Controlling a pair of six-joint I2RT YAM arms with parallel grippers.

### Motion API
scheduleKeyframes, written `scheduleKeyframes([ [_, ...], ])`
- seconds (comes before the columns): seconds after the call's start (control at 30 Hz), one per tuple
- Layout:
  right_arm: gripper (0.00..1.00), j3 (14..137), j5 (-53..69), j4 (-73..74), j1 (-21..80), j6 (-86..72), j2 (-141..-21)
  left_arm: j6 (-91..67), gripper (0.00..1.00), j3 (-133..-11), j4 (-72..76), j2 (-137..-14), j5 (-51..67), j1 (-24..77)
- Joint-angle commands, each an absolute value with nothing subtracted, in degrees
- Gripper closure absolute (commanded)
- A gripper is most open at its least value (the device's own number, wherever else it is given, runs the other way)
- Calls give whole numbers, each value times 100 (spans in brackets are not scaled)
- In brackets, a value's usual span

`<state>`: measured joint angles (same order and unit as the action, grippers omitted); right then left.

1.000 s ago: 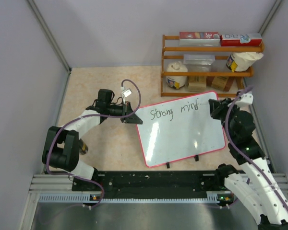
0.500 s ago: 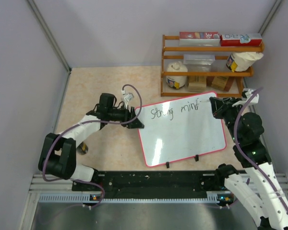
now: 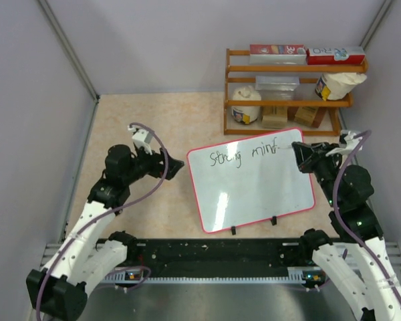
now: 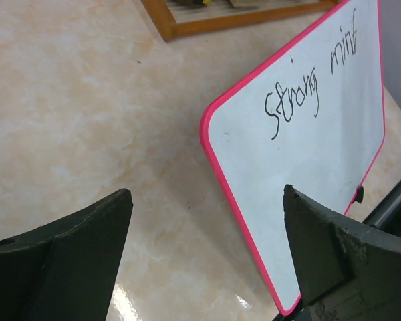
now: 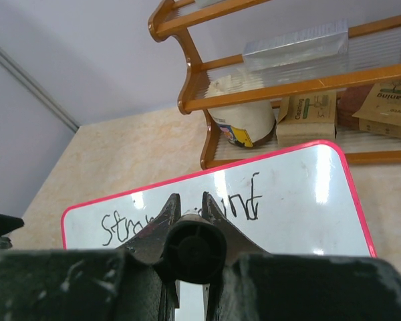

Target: Write a sentence on the whiteboard

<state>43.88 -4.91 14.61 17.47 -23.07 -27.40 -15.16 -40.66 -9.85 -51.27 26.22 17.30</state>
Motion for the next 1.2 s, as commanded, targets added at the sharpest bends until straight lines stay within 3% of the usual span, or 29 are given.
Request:
scheduleKeyframes([
  [0.0, 100, 4421, -80, 1740, 1705, -2188, -2610, -2091, 1, -3841, -1353, -4133, 1373, 1705],
  [0.17, 100, 4079, 360, 1915, 1705, -2294, -2312, -2803, 1, -3324, -1511, -3140, 1335, 1705],
  [0.47, 100, 3665, 554, 2180, 1714, -2259, -2074, -3629, 1, -2577, -1092, -2435, 1915, 1705],
  [0.6, 100, 3744, 554, 2241, 1705, -2241, -2188, -3779, 1, -2364, -484, -2654, 2258, 1705],
  [1.17, 100, 3560, 1283, 1160, 1705, -2338, -3234, -3006, 3, -2953, -546, -4314, 2636, 1705],
])
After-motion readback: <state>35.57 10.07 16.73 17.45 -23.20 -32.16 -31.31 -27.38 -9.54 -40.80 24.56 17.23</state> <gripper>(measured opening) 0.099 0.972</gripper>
